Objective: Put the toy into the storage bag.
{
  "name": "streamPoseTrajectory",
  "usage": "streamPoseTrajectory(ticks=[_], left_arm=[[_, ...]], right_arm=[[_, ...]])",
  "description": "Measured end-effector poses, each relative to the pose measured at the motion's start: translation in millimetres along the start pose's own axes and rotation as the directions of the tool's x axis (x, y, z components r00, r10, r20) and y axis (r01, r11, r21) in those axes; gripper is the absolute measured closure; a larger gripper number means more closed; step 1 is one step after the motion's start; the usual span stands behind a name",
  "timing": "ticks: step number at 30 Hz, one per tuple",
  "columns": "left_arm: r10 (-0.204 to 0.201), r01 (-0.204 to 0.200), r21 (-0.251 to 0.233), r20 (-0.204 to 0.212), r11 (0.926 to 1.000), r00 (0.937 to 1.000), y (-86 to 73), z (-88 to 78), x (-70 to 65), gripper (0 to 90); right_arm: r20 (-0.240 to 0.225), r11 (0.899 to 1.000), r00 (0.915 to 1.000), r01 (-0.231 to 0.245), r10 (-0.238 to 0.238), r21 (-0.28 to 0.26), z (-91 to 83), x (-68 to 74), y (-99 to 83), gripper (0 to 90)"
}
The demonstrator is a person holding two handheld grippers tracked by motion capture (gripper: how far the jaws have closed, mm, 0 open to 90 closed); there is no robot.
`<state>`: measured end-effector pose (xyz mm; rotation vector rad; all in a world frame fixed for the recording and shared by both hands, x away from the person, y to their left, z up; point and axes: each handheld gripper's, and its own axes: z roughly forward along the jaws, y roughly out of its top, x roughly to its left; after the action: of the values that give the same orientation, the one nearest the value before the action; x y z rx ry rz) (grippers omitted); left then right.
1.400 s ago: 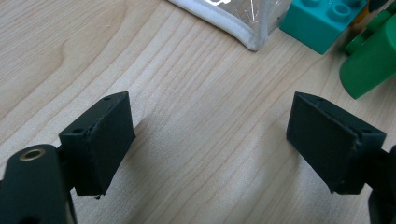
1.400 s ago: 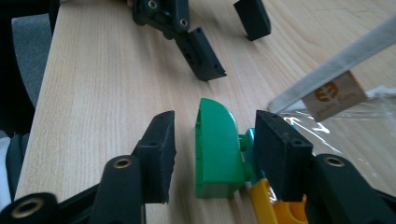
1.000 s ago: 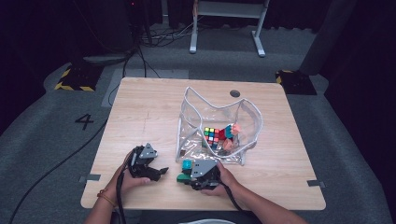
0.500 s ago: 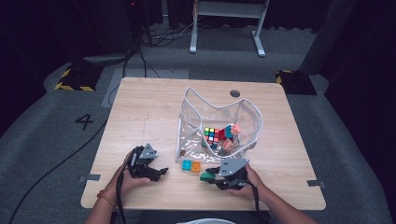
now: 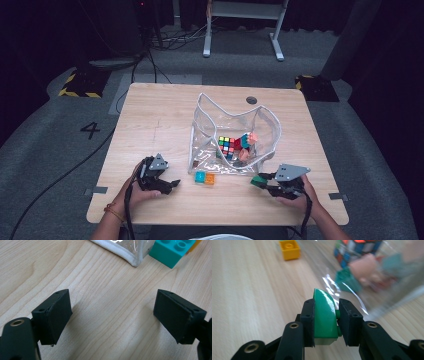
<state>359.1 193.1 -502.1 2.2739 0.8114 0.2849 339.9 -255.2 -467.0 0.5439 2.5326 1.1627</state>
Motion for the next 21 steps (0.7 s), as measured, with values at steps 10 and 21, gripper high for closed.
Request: streamPoseTrajectory(ticks=[10, 21], left_arm=[[0.0, 0.0, 0.001, 0.001, 1.0, 1.0, 0.0, 0.0, 0.1, 15.0], [0.002, -0.002, -0.001, 0.004, 1.0, 1.0, 0.2, 0.4, 0.3, 14.9]], right_arm=[[0.11, 0.995, 0.9894, -0.091, 0.095, -0.039, -30.9, -40.0, -15.2, 67.5], [0.187, 0.992, 0.9745, -0.114, 0.124, -0.062, -42.8, -66.7, -13.3, 67.6]])
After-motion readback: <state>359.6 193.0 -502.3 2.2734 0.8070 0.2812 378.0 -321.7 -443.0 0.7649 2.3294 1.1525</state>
